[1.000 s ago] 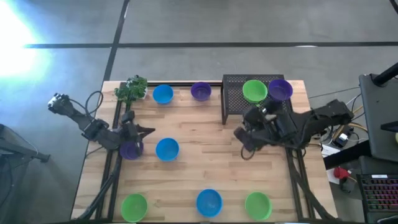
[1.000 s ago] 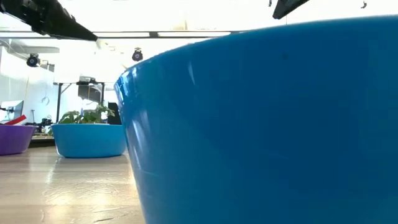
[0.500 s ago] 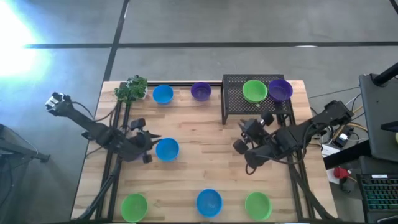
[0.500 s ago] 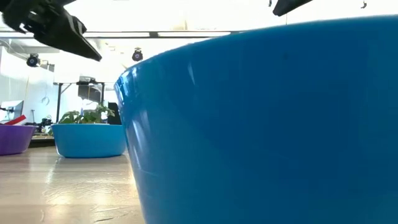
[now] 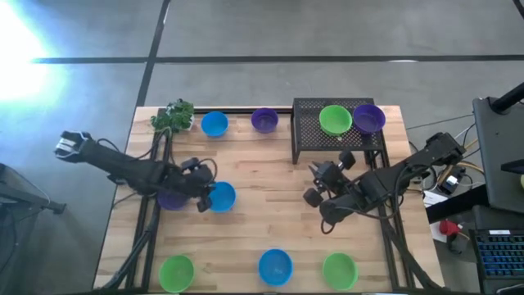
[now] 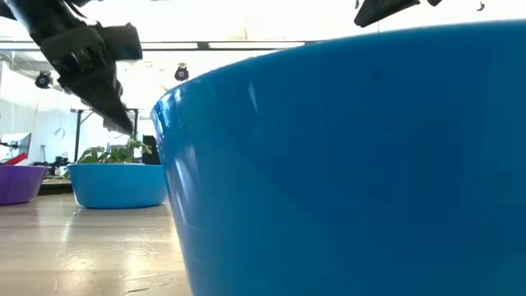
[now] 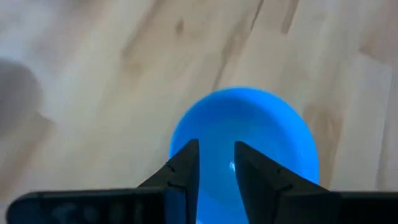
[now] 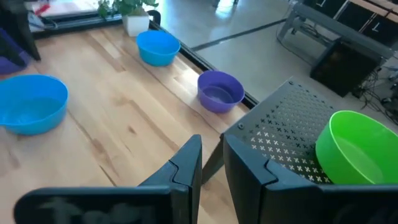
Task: Pick & Place Mini bowls
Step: Put the middle blue bowl on the shelf
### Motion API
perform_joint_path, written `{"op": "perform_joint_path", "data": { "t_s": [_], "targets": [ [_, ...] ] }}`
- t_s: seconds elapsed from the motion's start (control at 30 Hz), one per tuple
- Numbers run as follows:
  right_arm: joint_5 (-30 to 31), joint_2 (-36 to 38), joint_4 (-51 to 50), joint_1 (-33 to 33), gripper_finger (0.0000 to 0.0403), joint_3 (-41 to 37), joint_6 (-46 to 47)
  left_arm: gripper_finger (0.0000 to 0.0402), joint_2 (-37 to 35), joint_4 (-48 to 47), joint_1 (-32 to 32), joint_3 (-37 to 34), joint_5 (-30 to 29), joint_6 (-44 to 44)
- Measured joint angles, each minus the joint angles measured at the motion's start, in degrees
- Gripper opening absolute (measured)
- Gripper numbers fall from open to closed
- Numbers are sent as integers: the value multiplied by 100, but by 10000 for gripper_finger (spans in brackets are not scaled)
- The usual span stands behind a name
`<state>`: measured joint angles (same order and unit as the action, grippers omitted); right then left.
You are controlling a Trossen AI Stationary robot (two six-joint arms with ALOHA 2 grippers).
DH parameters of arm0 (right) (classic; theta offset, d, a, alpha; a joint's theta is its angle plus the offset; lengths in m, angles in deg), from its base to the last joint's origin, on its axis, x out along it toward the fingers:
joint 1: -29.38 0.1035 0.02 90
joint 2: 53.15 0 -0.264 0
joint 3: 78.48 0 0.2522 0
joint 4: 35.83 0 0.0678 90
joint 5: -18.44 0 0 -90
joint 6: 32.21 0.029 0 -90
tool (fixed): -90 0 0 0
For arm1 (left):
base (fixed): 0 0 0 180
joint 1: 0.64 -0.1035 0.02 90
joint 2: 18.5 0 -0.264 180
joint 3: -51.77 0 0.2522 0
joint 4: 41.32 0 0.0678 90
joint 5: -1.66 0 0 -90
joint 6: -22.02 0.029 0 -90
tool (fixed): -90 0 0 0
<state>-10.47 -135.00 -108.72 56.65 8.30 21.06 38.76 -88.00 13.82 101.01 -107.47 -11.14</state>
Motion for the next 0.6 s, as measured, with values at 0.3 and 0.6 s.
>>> {"op": "perform_joint_path", "data": {
  "t_s": [0.3, 0.6],
  "targets": [
    [45, -7, 171, 0, 63, -205, 64, 94, 461, -14, -672, -12, 256, 19],
    [60, -9, 302, 0, 63, -267, 75, 94, 935, -12, -775, -12, 261, 42]
  ]
}}
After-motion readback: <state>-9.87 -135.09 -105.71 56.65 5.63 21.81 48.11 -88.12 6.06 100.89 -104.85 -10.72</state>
